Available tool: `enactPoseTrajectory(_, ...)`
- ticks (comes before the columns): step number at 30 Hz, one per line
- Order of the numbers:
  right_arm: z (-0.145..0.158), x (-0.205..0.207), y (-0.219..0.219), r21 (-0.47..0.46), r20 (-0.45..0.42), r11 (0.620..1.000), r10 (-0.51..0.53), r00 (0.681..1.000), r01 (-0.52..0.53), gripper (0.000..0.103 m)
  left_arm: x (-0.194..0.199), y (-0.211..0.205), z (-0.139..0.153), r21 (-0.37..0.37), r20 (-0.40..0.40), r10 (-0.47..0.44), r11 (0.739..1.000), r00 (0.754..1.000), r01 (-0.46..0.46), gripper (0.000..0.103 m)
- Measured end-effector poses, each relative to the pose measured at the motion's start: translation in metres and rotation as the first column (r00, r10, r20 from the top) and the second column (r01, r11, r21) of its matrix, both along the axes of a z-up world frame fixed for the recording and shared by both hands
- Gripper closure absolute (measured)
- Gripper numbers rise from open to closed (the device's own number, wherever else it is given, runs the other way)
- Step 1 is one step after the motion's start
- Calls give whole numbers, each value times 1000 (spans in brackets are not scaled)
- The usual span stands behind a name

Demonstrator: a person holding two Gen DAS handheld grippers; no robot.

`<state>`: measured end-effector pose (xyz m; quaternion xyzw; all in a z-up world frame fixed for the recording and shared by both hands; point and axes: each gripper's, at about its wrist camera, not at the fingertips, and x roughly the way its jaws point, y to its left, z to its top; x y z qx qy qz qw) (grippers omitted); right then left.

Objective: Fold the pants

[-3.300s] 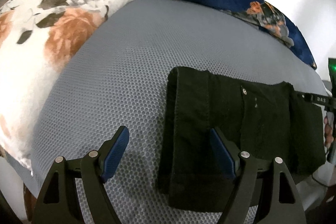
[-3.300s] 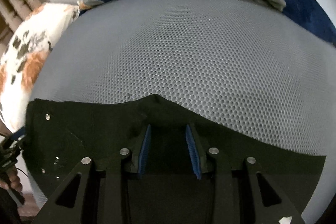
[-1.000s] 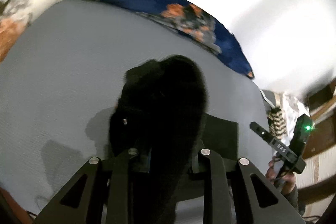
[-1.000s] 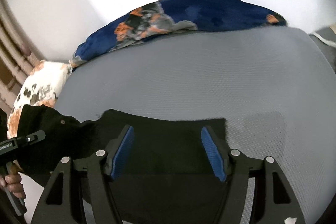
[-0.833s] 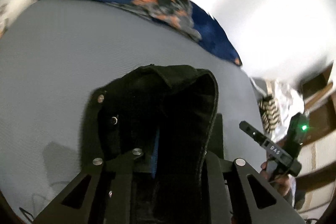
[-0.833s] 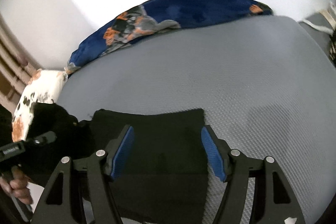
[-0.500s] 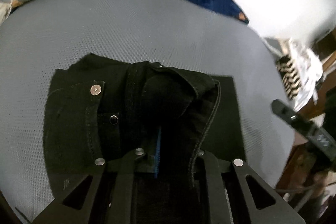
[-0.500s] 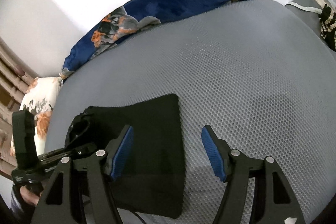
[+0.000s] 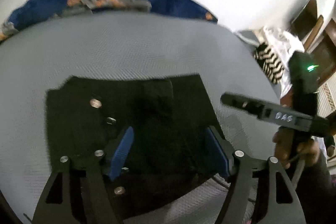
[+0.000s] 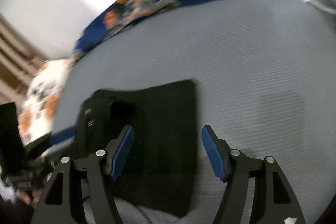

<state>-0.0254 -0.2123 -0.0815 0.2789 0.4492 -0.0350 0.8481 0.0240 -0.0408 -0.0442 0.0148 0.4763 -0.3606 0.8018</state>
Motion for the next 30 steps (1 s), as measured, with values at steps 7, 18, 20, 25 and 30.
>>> enactPoseTrajectory(7, -29, 29, 20, 231, 11, 954, 192, 981, -189, 37, 18, 72, -3, 90, 82, 260, 960, 962, -266, 31)
enactPoseTrajectory(18, -61, 71, 32, 307, 1, 919, 261, 965, -249, 34, 32, 139, -43, 172, 1, 458, 876, 889, -451, 31)
enactPoseTrajectory(20, -61, 81, 37, 314, 17, 916, 258, 966, -250, 34, 35, 141, -48, 181, -10, 468, 870, 884, -458, 31)
enactPoseTrajectory(25, -58, 95, 46, 293, 26, 927, 237, 971, -234, 73, 39, 143, -51, 190, -21, 483, 862, 876, -470, 31)
enactPoseTrajectory(30, -33, 82, 52, 242, 56, 941, 228, 972, -234, 91, 43, 135, -48, 186, -16, 472, 868, 881, -461, 31)
